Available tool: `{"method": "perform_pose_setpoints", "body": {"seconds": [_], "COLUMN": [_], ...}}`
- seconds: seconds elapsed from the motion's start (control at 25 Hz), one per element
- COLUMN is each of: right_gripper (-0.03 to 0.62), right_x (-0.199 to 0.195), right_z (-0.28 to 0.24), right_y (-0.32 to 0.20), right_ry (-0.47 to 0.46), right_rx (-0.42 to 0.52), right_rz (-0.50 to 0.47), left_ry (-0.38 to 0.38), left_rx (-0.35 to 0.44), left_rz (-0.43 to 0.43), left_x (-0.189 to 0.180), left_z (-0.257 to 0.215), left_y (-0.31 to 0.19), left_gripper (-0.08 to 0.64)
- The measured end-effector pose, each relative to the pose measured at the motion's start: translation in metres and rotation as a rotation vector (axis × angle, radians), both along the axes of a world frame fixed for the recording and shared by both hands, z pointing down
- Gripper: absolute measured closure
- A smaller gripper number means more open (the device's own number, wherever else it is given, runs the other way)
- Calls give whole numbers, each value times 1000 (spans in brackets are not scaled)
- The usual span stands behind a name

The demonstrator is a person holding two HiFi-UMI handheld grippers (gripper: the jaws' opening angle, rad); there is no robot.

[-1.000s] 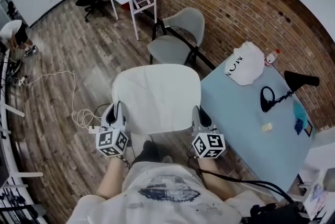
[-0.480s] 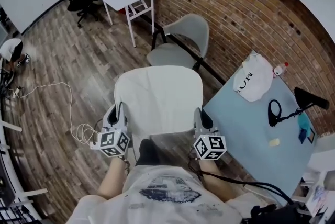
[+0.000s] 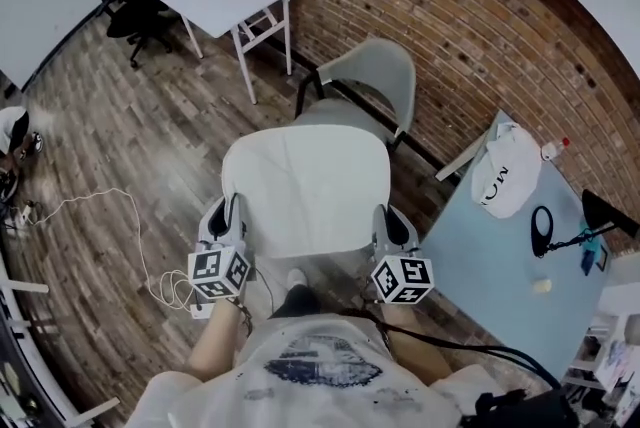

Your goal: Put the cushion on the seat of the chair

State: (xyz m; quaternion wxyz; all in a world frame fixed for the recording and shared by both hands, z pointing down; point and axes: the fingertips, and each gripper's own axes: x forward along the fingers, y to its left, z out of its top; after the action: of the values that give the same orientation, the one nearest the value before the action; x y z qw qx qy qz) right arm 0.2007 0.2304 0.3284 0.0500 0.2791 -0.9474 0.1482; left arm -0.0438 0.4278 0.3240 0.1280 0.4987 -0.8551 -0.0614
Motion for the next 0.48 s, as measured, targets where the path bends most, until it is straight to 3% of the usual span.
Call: {"method": "perform_pose_setpoints", "body": {"seconds": [0.48], "right_gripper": [560], "right_x": [-56], "right_z": [-4], "right_y": [-48], "right_ry": [11], "right_rx": [3], "right_rz": [78], "left_ry": [22], "left_rx": [13], "left_rz": [71], "left_x": [-74], "left_z": [2], "left_y": [-63], "left_gripper": [522]}}
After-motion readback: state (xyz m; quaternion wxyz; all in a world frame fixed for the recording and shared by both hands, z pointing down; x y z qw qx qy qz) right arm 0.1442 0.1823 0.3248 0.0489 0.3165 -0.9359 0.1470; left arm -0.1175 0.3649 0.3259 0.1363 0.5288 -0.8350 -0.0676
